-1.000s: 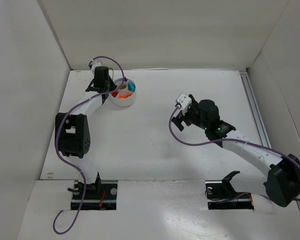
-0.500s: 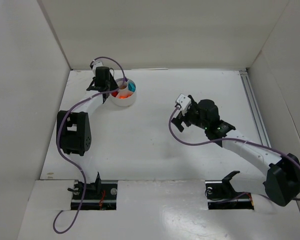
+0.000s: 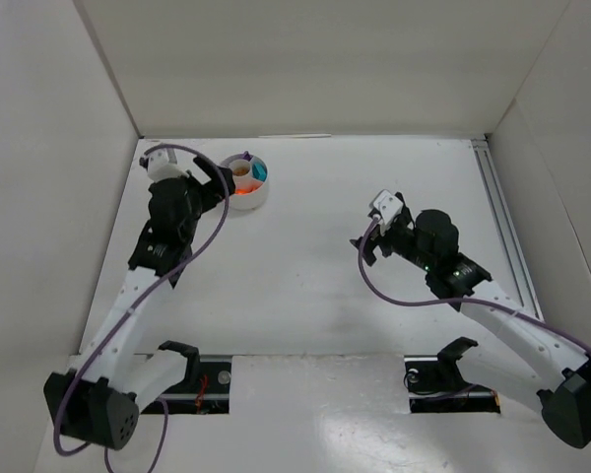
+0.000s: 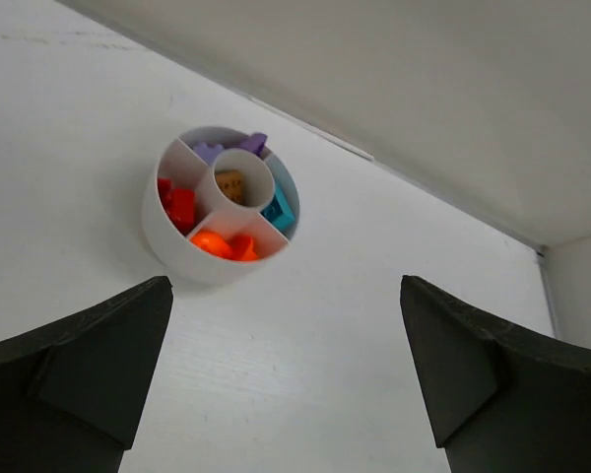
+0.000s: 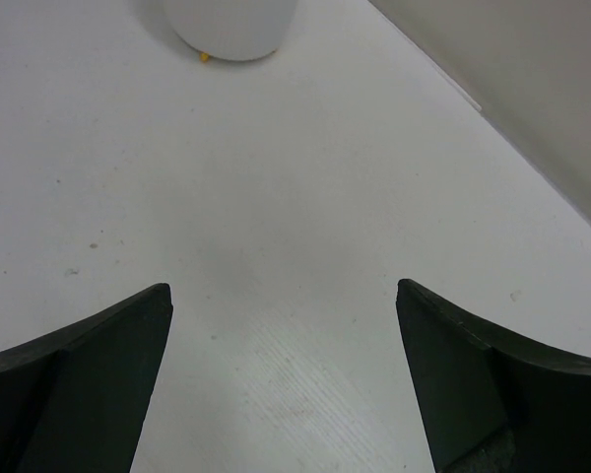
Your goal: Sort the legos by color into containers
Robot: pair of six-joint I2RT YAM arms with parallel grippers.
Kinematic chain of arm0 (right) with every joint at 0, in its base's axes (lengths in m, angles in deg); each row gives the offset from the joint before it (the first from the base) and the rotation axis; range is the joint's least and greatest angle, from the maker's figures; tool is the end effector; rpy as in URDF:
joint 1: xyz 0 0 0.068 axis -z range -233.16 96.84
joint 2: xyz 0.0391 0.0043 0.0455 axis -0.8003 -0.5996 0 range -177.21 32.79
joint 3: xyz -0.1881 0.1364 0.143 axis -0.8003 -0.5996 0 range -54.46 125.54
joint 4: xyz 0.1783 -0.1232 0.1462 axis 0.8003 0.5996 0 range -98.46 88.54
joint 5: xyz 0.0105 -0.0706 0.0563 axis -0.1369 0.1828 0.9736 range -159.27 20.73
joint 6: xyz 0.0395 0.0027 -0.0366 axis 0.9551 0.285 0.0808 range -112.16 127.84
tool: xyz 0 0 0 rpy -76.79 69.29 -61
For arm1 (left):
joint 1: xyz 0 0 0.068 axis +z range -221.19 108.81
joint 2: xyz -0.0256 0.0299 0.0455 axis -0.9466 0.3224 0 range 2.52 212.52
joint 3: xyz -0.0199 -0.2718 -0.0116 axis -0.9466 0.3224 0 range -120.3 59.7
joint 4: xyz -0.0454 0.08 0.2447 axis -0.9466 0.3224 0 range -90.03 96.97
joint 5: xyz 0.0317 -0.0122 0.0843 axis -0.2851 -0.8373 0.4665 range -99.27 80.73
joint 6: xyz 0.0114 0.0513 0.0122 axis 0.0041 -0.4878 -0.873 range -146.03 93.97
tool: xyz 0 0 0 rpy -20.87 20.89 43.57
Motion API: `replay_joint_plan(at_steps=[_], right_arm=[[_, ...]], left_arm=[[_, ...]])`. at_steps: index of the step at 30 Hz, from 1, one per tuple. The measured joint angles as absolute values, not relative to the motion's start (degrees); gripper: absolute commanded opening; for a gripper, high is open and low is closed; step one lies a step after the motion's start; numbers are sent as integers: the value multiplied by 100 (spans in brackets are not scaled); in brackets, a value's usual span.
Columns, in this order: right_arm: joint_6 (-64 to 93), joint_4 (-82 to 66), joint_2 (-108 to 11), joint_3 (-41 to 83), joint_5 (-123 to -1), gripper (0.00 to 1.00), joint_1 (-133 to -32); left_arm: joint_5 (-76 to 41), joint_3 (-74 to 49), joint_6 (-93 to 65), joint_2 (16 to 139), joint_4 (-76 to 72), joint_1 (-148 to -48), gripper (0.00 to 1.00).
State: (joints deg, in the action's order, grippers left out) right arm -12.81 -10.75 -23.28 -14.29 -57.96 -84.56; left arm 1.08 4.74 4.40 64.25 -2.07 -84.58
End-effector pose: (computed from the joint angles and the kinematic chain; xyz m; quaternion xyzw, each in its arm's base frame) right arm 0.1931 0.1260 0.2974 -0.3979 0.6761 0.1348 0.6053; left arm 0.2486 -0.0527 0.3677 -0.1690 0.7155 -0.1901 0.6506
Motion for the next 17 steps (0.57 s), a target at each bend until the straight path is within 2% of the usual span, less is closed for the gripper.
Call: replay_joint_plan(at_steps=[6, 17], right_arm=[[-979, -725, -1745, -1919, -6047, 100, -8425], [-621, -115, -435, -2645, -6432, 100, -8379]], left_arm=[[-102, 1886, 1024, 5035, -26, -8854, 100], [-185, 2758, 1653, 4672, 818, -9527, 100]])
